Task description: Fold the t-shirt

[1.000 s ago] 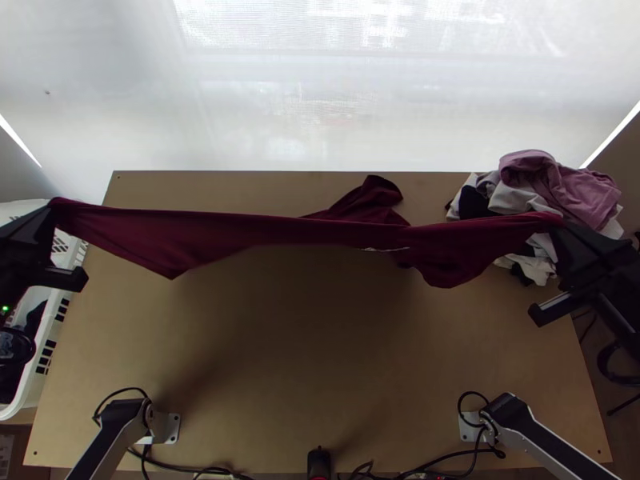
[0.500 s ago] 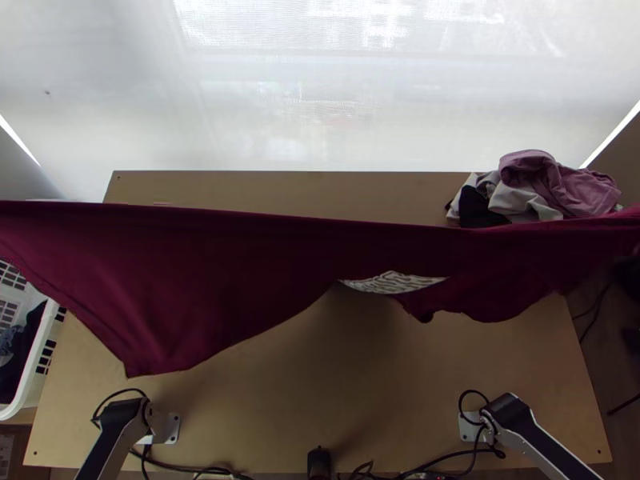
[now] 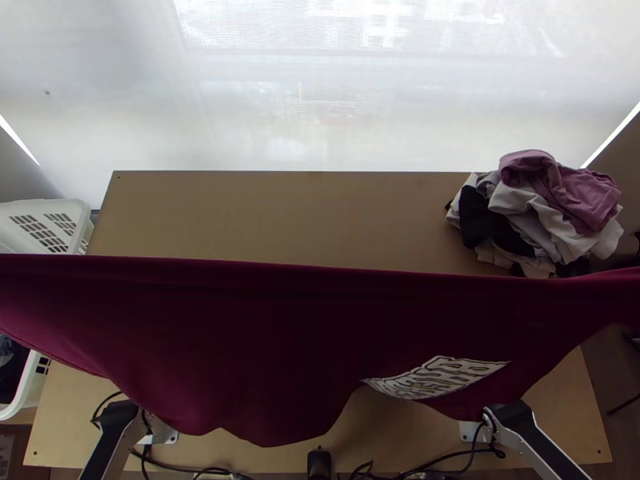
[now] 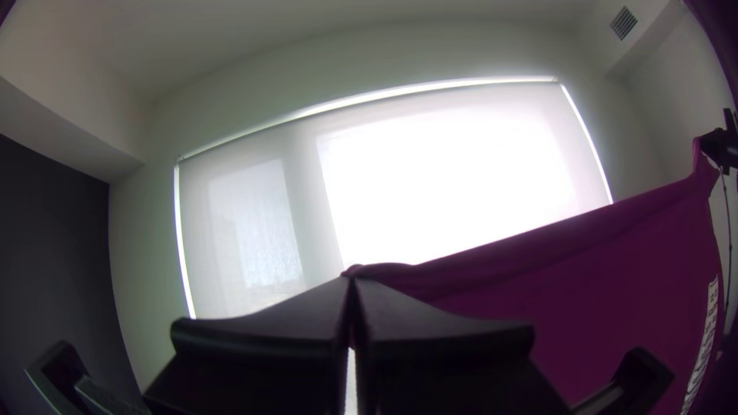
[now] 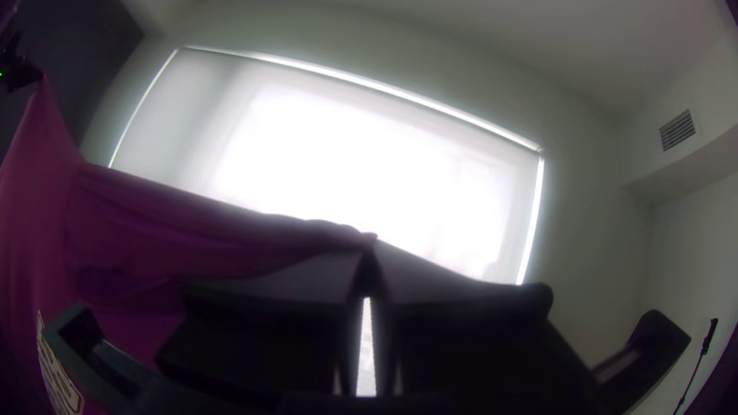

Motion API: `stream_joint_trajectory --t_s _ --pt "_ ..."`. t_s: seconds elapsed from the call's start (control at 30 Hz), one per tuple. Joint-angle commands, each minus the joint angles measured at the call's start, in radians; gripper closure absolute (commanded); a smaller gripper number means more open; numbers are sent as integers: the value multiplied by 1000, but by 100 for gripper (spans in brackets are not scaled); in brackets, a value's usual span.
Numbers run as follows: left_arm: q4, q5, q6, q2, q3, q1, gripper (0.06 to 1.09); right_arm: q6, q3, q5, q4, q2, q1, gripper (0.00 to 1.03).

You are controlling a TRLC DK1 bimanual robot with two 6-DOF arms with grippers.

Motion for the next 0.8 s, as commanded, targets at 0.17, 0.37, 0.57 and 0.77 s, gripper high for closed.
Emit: stream_joint_trajectory --t_s 0.17,0.37,0.57,0.77 --pt "93 13 -21 20 8 18 105 61 24 -113 157 17 -172 100" --pt "173 13 -5 23 15 20 105 75 69 -113 215 51 -174 100" --pt "176 15 2 10 25 18 105 89 125 -113 185 51 -197 100" --pt "186 16 2 0 49 18 105 89 204 -113 169 62 -218 100"
